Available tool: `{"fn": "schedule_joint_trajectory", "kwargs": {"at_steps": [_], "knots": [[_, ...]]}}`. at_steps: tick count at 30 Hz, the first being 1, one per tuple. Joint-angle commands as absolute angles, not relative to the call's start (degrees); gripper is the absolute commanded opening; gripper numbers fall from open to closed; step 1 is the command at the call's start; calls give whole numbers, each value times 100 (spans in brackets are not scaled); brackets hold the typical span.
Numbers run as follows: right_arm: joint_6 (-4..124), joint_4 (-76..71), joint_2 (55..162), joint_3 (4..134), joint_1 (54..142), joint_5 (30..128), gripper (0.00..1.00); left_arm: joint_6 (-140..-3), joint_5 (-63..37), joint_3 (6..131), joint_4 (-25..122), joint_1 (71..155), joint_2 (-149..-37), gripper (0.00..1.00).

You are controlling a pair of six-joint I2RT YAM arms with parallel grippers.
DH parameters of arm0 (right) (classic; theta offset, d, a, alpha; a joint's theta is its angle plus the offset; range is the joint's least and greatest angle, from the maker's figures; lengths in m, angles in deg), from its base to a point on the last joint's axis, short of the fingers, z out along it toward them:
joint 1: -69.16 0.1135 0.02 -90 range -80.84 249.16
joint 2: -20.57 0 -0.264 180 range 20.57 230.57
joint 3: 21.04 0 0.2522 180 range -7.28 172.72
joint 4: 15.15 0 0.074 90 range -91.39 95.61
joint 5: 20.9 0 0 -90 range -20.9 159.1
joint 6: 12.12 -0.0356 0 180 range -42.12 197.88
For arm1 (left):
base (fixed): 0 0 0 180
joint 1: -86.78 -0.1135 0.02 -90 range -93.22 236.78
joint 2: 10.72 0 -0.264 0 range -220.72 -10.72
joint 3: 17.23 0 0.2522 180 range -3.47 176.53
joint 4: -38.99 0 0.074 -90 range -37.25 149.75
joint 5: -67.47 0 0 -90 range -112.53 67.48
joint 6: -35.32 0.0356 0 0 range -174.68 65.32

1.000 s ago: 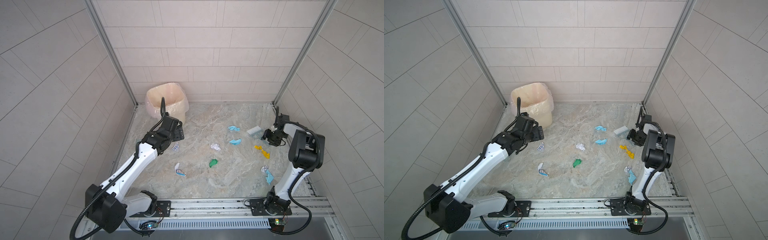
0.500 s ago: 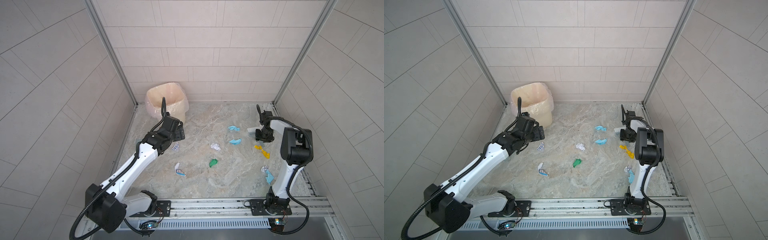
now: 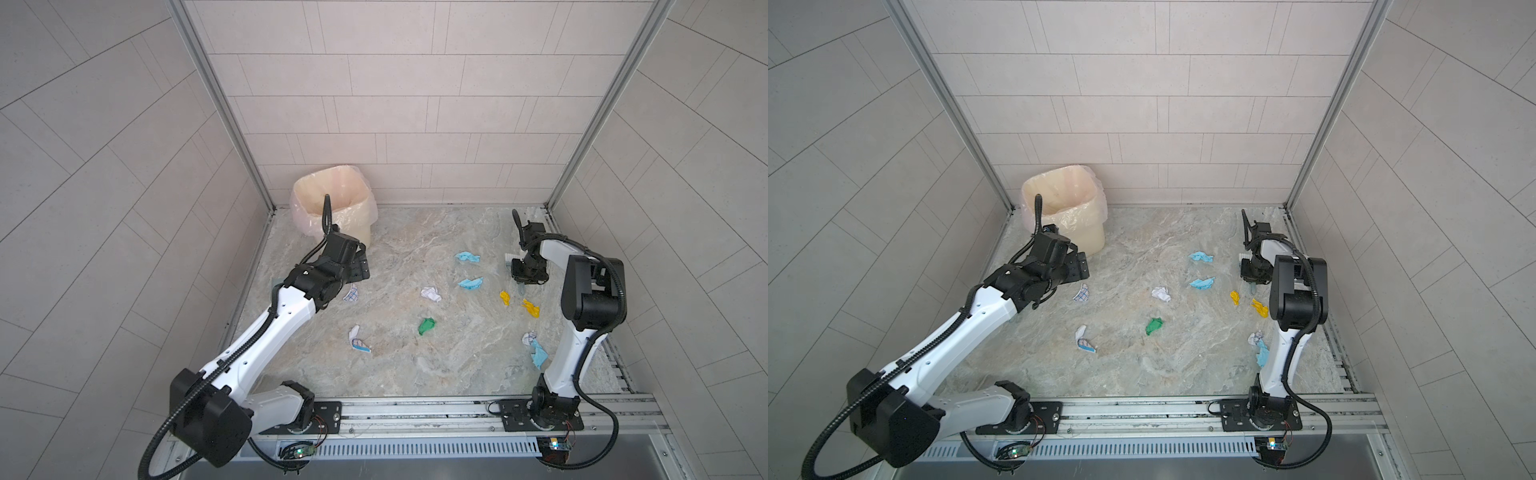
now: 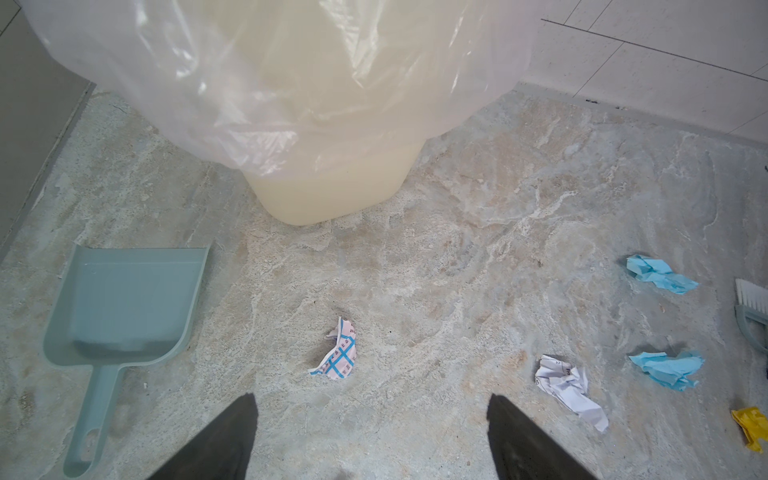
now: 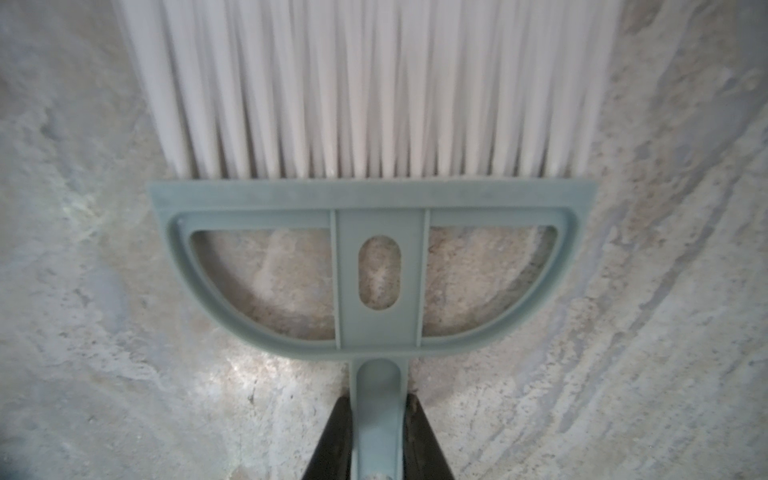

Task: Sweep away the paper scraps from the table
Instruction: 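Grasp the light blue brush handle with the right gripper while left gripper releases bin, then lift the brush with the right gripper toward the left gripper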

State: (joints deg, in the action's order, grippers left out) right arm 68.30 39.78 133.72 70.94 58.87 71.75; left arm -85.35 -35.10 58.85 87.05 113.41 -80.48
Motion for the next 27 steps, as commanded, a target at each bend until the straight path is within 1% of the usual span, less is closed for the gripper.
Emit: {"fn": "schedule_joint_trajectory", "kwargs": {"at_steps": [1,7,14,20,27], "knots": [[6876,4120,13493,6962,5852,6974,2,-8654,-3461,5970,8738,11387,-8137,92],[6777,4145,12858,7007,5887,6933,0,-8754,-2952,5995,8374,11479,-8442,92],[6659,4260,12124,6864,6025,7126,0,-8782,-2383,6346,7902,11727,-8970,92],[6579,4384,11445,6595,6528,7312,0,-8930,-1762,6630,7252,11928,-9460,92],[6328,4600,10572,6514,7477,7672,0,-9326,-896,6899,6169,12147,-10072,92]]}}
